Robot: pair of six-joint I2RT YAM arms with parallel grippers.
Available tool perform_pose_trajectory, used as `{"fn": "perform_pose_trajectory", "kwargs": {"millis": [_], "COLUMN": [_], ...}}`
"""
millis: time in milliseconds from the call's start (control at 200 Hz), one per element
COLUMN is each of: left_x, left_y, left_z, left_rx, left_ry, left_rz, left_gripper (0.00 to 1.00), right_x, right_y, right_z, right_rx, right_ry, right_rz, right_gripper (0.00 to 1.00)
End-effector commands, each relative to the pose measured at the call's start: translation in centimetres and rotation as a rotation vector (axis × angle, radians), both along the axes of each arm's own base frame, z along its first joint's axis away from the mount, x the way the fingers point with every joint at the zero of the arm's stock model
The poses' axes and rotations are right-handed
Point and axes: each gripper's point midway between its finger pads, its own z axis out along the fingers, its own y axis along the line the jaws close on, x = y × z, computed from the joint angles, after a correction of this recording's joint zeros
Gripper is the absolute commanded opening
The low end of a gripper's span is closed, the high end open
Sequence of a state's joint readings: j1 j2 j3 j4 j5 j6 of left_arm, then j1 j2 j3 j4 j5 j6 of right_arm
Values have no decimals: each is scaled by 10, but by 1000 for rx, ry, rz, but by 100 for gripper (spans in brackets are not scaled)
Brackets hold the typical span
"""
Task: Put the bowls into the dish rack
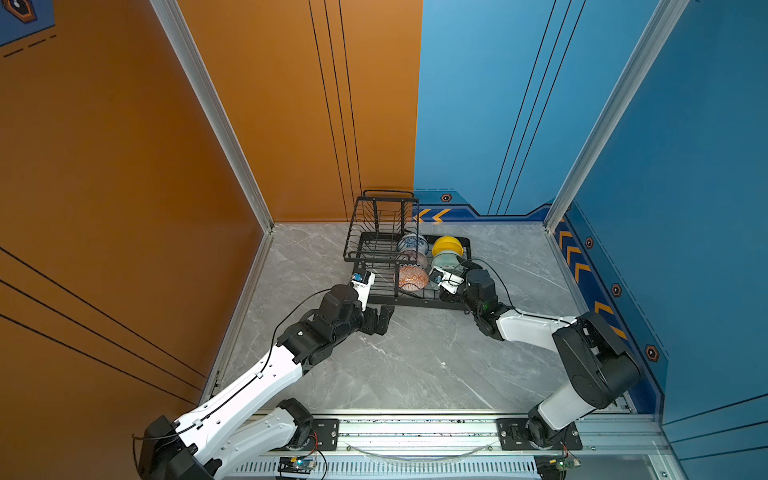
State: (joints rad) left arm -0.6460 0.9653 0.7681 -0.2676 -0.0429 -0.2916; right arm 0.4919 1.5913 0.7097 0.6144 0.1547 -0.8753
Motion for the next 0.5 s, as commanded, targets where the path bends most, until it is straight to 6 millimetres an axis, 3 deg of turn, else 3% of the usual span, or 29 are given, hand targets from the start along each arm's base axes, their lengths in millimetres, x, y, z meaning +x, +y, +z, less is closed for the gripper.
{"fn": "perform_pose_trajectory", "kwargs": {"millis": [0, 135, 280, 396, 491], "left_x": [2, 6, 13, 20, 25], "left_y": [11, 21, 39, 63, 92], "left_z": [1, 9, 23, 30, 32], "left_rx": [25, 34, 49, 51, 61], "left_ry": [-19, -45, -106, -190, -270], "left_rz": [24, 47, 104, 208, 336], "left_gripper": [98, 98, 98, 98, 98], "right_x": [-12, -21, -30, -34, -40], "right_y": [-3, -14, -34, -73, -119], "right_z": [-1, 10, 37, 69, 85], "right_rx": [45, 98, 227, 443, 617], "right_ry": [41, 36, 8, -41, -58], "right_rz": [2, -24, -88, -214, -383], "right_gripper": [100, 100, 100, 100, 100]}}
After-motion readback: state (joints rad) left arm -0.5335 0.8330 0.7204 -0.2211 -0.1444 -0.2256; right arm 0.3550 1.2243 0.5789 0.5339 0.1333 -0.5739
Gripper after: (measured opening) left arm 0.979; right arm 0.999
